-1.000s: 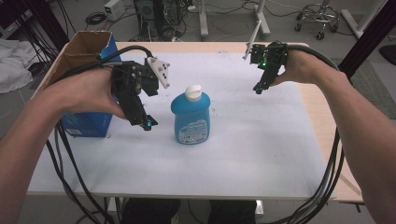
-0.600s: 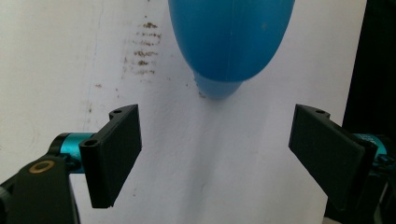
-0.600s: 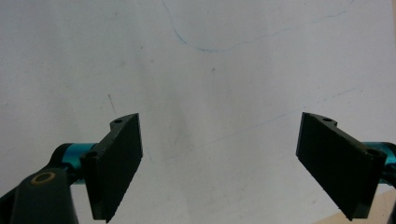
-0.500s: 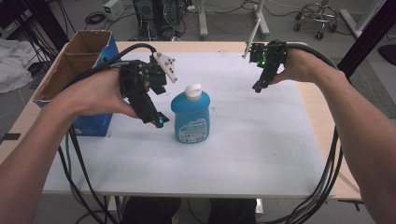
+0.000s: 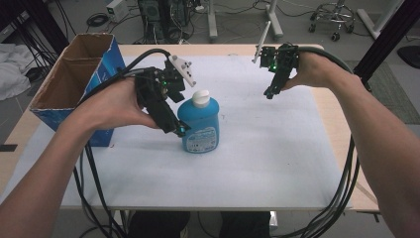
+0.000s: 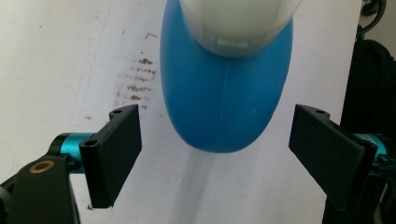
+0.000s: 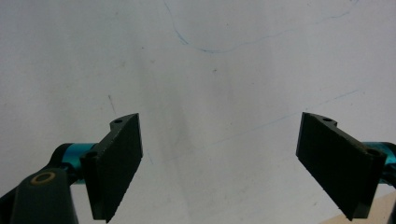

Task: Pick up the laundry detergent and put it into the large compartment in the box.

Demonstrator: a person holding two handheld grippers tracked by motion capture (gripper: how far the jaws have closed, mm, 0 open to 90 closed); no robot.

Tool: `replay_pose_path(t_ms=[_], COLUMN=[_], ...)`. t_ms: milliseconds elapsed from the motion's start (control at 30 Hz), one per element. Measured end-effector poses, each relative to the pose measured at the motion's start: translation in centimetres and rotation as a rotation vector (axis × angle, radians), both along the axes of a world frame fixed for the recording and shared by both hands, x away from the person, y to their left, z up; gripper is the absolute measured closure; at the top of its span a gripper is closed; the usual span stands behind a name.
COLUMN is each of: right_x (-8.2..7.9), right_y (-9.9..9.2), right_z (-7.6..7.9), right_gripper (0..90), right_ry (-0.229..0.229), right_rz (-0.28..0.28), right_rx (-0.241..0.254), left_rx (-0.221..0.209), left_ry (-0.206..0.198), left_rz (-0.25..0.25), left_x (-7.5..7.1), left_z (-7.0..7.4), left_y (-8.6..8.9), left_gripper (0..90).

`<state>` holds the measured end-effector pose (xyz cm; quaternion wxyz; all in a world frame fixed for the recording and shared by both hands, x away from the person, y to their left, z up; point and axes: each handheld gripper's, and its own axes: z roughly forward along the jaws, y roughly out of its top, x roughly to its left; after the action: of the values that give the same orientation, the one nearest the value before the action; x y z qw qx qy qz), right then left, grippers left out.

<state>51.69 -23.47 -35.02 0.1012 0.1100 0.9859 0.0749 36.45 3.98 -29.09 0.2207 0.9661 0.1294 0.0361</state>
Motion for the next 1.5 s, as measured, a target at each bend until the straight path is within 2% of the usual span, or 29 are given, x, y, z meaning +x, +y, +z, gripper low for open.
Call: replay_pose_path(t_ms=[300,633,867,1500], right_x=[0.0,-0.2,-0.2,0.0], right_y=[0.1,0.1,-0.2,-0.1], right_z=[0.0,-0.1,-0.1,-0.4], right_gripper=[13.9,13.9,13.9,13.9], right_ry=[-0.005,-0.001,-0.001,0.002], right_rz=[0.005,0.002,0.001,-0.002], right_rx=[0.001,-0.003,-0.009,-0.018], left_rx=[-0.011,-0.025,-0.028,-0.025], left_ry=[0.003,0.001,-0.004,-0.003], left_rz=[0.001,0.023,0.032,0.041], left_x=[0.1,0.2,0.4,0.5], left_z=[-0.2,-0.6,-0.5,-0.4], left_y=[-1.6,-2.9,-3.1,-3.0], left_gripper=[17.2,17.3,17.9,28.4])
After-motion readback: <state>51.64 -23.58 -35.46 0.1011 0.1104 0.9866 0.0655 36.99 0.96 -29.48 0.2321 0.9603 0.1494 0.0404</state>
